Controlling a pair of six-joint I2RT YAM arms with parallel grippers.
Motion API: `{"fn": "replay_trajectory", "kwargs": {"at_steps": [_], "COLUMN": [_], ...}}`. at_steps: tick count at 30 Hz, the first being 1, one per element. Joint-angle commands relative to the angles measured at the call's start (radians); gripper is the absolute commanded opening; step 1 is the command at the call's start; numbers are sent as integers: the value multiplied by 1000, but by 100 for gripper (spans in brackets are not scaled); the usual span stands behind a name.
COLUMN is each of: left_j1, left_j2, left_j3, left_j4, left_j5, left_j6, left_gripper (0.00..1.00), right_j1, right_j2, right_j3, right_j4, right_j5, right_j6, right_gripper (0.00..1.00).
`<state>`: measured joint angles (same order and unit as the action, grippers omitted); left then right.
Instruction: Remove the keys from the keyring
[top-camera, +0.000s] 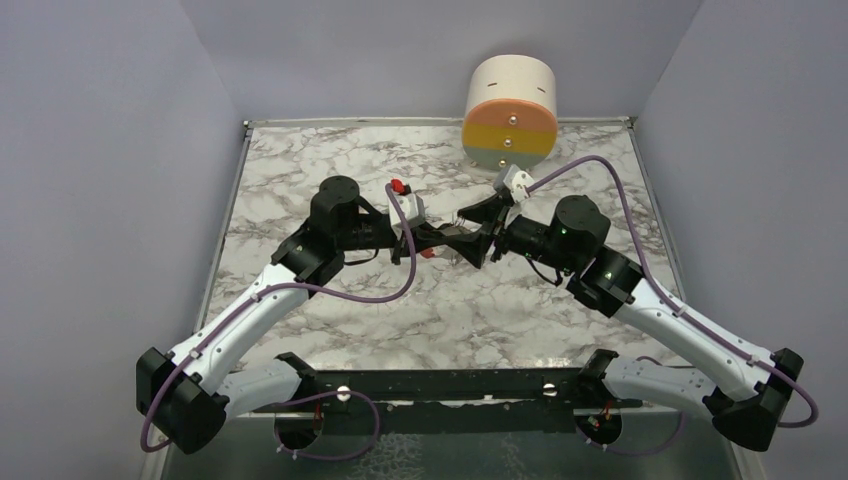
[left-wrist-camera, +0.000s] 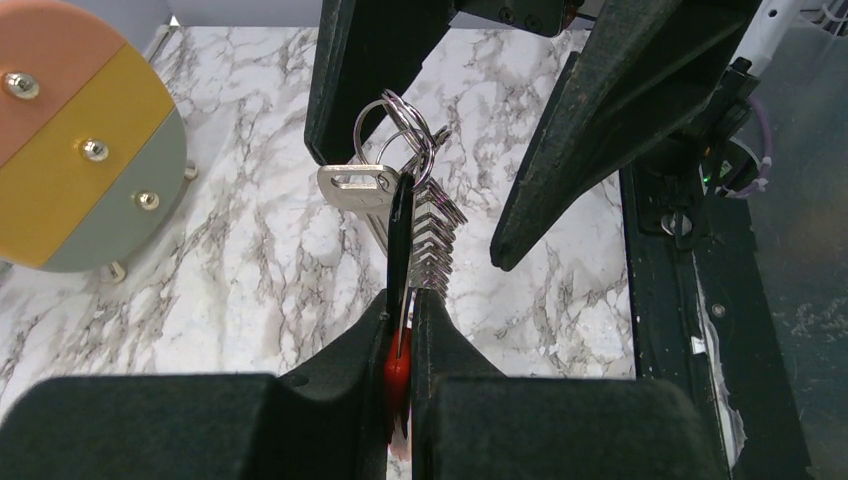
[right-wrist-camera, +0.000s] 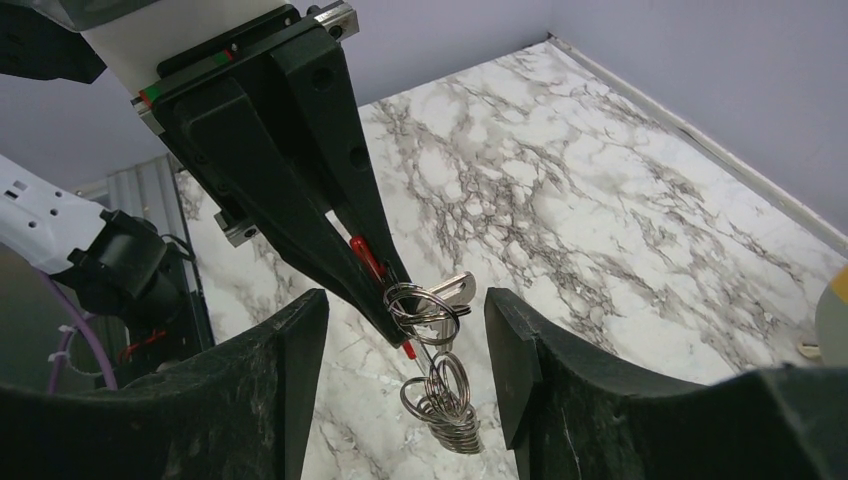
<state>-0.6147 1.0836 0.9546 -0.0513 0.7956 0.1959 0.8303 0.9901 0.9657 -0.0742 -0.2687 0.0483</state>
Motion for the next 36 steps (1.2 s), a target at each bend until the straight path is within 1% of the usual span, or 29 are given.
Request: {"fn": "replay_trajectory", "kwargs": {"at_steps": [1,2,3,5,6,9,10,11,13,18,24,27,28,29,30,31,33,36], "left_j1": [3,2,3,3,3,4,3,3,3,3,3,3,3,3,3,3,3,3], "left_j2": [-16,-18,-20,-23,-24,-28,-28,-27,-28,-23,-19,-24,-26,-29,-30,-34,-45,-61], "left_j3": [-5,-4,-5,-5,-6,-4,-3,-1,-2,-6,-8,-4,-2,1,3,5,6,6], "left_j4": [39,39,39,41,40,45,45,46,51,48,32,9,0,-8,-18,-27,-43,-46], "left_j5": [-9,-4,-1,-3,-7,-15,-16,-17,-19,-33,-118,-130,-125,-121,-117,-115,-121,-121], "left_j6": [-1,-3,-3,-4,-2,-3,-3,-5,-10,-15,-9,14,21,26,36,48,69,88], "left_gripper": [0,0,0,0,0,0,0,0,0,0,0,0,0,0,0,0,0,0], "right_j1": [0,0,0,0,0,-1,0,0,0,0,0,0,0,0,0,0,0,0], "right_j2": [-22,-25,-27,-23,-18,8,14,17,16,-30,-108,-143,-156,-164,-172,-178,-184,-168], "right_j3": [5,4,2,4,7,24,25,24,24,8,-16,-27,-31,-36,-41,-47,-49,-35], "right_j4": [14,16,21,22,15,-7,-10,-9,-9,16,33,30,31,31,32,34,31,3], "right_j5": [20,20,15,0,-2,-15,-20,-22,-17,13,88,125,135,140,143,143,139,136], "right_j6": [-1,-2,-3,-5,-3,-2,-2,-6,-8,-25,-44,-45,-44,-44,-45,-46,-50,-51], "right_gripper": [58,54,47,28,23,23,21,17,2,1,1,1,10,30,47,53,59,62]}}
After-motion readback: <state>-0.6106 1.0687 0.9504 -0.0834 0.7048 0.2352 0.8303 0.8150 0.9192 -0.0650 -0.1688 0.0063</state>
